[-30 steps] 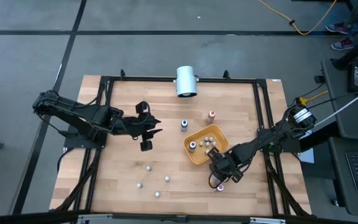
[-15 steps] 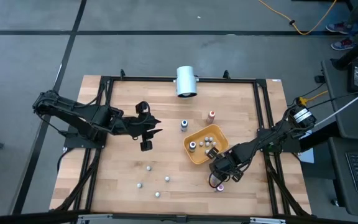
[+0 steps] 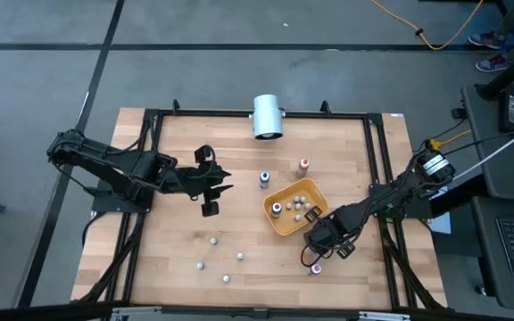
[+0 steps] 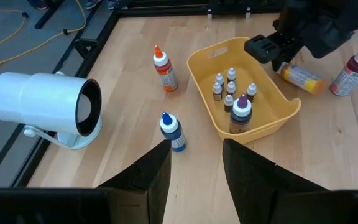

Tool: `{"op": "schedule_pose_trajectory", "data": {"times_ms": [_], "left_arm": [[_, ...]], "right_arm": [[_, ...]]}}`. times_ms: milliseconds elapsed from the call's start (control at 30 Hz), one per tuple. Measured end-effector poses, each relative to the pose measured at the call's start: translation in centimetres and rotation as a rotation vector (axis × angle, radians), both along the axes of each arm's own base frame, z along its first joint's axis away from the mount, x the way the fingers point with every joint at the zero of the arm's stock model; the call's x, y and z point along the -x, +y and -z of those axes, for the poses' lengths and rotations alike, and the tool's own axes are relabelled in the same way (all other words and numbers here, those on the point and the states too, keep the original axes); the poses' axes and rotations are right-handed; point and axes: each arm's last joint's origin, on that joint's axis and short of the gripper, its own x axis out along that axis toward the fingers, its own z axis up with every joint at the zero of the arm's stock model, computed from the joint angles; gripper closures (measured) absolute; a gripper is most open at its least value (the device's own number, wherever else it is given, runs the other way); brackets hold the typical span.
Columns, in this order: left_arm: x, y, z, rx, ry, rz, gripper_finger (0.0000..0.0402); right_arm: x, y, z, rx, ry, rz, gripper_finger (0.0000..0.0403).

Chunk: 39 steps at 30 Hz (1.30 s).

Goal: Pick & Place food coloring
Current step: Put the large yellow food coloring bottle into the yellow bin

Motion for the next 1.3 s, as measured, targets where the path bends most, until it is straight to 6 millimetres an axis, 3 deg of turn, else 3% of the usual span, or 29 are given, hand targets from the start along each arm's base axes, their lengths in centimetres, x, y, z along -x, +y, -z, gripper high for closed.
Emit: {"op": "schedule_pose_trajectory", "data": {"times_ms": [233, 433, 633, 800, 1100, 1300], "left_arm": [[0.0, 0.0, 0.0, 0.000, 0.000, 0.000, 0.0261], [0.0, 0.0, 0.0, -0.006, 0.002, 0.004, 0.0261], [0.0, 0.0, 0.0, -0.006, 0.002, 0.004, 0.0261], [0.0, 0.0, 0.0, -0.007, 0.003, 0.005, 0.0261], [0.0, 0.0, 0.0, -0.014, 0.006, 0.010, 0.0261], [0.0, 0.0, 0.0, -0.016, 0.005, 0.010, 0.0261]], "right_arm": [[0.8, -0.7, -3.1, 0.007, -0.124, 0.084, 0.0328], [1.9, -1.3, -5.4, -0.030, -0.177, 0.127, 0.0397], [2.6, -1.7, -6.0, -0.027, -0.158, 0.177, 0.0383], [2.8, -1.8, -6.6, -0.064, -0.187, 0.221, 0.0398], [1.9, -1.6, -8.3, -0.176, -0.378, 0.286, 0.0390], [1.1, -2.7, -9.1, -0.207, -0.457, 0.342, 0.0395]]}}
